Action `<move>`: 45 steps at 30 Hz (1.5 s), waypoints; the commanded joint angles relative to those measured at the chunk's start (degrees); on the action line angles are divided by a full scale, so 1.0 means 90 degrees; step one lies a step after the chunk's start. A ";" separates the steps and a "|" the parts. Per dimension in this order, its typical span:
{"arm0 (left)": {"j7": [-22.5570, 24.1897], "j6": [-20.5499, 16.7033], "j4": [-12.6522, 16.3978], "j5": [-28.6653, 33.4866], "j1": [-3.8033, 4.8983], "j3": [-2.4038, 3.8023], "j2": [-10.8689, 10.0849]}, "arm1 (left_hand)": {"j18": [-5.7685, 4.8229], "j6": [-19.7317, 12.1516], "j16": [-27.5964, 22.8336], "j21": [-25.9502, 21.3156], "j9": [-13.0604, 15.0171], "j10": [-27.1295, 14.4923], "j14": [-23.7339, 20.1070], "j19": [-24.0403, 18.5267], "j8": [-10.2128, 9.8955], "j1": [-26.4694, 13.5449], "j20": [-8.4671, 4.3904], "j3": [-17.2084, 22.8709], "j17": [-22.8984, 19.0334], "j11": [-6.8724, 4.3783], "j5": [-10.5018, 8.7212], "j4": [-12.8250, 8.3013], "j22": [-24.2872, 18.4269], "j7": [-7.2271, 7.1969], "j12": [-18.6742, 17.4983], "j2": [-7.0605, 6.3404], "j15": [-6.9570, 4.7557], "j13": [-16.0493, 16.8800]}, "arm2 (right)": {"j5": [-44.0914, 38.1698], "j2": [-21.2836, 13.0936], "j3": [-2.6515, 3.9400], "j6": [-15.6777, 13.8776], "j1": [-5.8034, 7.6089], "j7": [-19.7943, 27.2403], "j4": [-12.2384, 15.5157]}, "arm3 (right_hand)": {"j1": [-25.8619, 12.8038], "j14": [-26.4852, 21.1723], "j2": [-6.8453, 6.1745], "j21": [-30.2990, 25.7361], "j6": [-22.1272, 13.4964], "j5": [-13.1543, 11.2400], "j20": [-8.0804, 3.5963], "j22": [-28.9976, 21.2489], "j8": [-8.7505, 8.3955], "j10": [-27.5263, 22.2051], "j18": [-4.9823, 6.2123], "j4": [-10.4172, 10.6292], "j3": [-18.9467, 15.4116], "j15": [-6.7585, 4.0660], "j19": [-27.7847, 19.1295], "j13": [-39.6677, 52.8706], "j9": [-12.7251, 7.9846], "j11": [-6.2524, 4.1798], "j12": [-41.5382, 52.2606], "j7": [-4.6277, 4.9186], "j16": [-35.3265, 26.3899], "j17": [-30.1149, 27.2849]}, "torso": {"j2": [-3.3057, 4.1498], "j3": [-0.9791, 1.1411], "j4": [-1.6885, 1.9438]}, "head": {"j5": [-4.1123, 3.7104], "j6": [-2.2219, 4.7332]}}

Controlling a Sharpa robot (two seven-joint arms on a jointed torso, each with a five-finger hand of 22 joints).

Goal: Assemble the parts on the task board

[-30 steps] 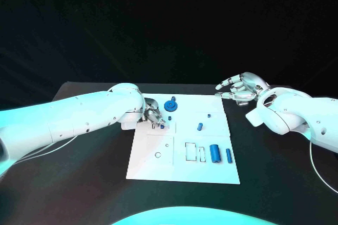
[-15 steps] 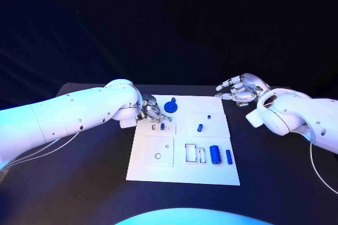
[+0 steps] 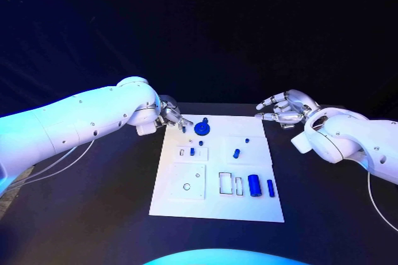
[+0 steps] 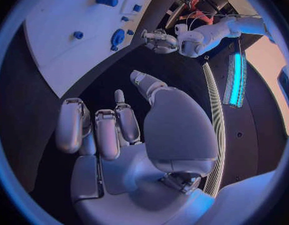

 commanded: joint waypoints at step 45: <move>0.0252 0.0444 -0.1970 -0.0447 -0.0017 -0.0158 0.1186 | -0.0034 0.0102 0.0024 0.0002 -0.0077 -0.0014 0.0651 0.0377 -0.0051 0.0162 0.0052 -0.0096 0.1677 0.0053 -0.0010 -0.0003 0.0953 0.0036 0.0000 0.0112 0.0059 0.0008 | -0.0087 -0.0033 0.0004 0.0075 0.0000 0.0063 0.0084 | -0.0010 0.0382 0.0061 -0.0030 -0.0054 -0.0005 0.0012 0.0588 0.0026 -0.0023 -0.0017 0.0011 -0.0019 0.0022 -0.0051 0.0104 -0.0008 -0.0002 -0.0036 0.0003 -0.0024 0.1068 | 0.0022 -0.0017 -0.0006 | -0.0023 -0.0054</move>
